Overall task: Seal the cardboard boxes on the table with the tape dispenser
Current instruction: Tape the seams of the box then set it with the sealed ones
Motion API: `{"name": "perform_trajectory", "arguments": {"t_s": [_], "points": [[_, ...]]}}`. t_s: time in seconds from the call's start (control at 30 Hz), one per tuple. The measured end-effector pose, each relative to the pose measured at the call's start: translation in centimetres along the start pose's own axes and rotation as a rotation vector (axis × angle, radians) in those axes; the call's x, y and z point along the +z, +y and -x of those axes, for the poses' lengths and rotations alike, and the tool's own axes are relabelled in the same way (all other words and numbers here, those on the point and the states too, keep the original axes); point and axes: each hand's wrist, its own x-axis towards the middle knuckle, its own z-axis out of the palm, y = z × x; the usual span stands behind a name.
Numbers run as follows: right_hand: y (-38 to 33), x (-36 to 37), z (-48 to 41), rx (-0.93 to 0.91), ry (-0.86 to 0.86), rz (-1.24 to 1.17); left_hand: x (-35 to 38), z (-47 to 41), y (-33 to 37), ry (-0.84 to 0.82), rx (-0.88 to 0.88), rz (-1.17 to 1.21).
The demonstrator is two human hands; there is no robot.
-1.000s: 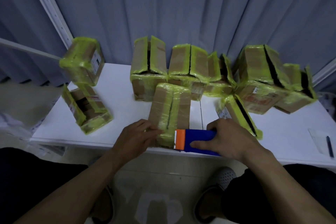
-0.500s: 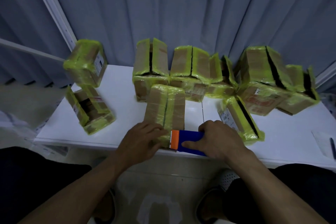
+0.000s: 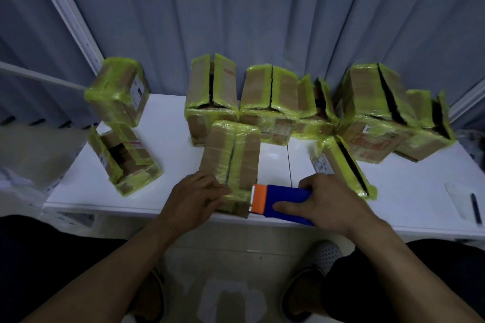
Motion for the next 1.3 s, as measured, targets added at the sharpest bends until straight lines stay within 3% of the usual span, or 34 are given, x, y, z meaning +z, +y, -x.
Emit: {"name": "perform_trajectory", "arguments": {"t_s": [0.23,0.37,0.5,0.6,1.1,1.3], "points": [[0.0,0.9,-0.6,-0.005,0.003,0.117,0.5,0.5,0.2,-0.023,0.02,0.103],[-0.4,1.7,-1.1,-0.01,-0.024,0.109,0.1,0.4,1.1,-0.068,0.015,0.019],[-0.4,1.7,-1.2,-0.02,-0.019,0.118,0.1,0.0,2.3,-0.021,0.061,0.148],[-0.1,1.9,-1.2,-0.022,-0.016,0.109,1.0,-0.4,2.7,-0.012,-0.001,0.166],[4.3,0.2,1.2,0.037,-0.021,-0.21,1.3,-0.4,1.6,0.084,0.047,0.085],[5.9,0.1,1.8,0.051,-0.005,-0.172,1.0,-0.5,1.7,0.054,0.063,0.053]]}}
